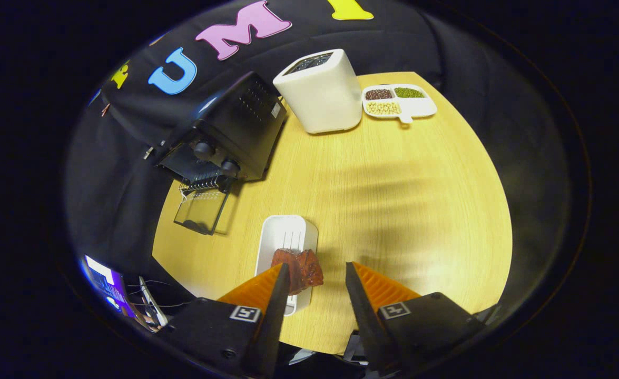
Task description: Open the toaster oven, put the food inside, and close the toaster oven door.
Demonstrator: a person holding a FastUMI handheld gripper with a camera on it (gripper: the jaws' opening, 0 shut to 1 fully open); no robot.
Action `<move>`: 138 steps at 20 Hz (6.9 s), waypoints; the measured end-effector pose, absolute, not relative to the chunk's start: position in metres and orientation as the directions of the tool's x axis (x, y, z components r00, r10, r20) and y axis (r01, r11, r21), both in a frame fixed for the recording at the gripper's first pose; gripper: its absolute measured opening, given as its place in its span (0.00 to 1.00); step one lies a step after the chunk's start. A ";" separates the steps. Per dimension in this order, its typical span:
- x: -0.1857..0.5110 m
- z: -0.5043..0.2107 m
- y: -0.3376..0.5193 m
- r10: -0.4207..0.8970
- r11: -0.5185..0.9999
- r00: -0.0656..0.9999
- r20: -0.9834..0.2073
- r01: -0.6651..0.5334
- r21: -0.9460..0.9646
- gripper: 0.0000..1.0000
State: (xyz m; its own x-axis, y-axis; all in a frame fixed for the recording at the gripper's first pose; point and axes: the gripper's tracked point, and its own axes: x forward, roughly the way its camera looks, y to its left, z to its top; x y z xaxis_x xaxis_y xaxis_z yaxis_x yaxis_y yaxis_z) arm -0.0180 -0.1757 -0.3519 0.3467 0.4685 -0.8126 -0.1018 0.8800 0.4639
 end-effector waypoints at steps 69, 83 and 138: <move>0.128 -0.293 0.096 0.200 0.923 0.758 -0.621 0.066 0.379 0.97; 0.076 -0.148 0.043 0.143 0.936 0.895 -0.422 0.016 0.350 0.98; -0.001 -0.007 0.003 -0.040 0.998 0.993 -0.110 0.044 0.039 0.98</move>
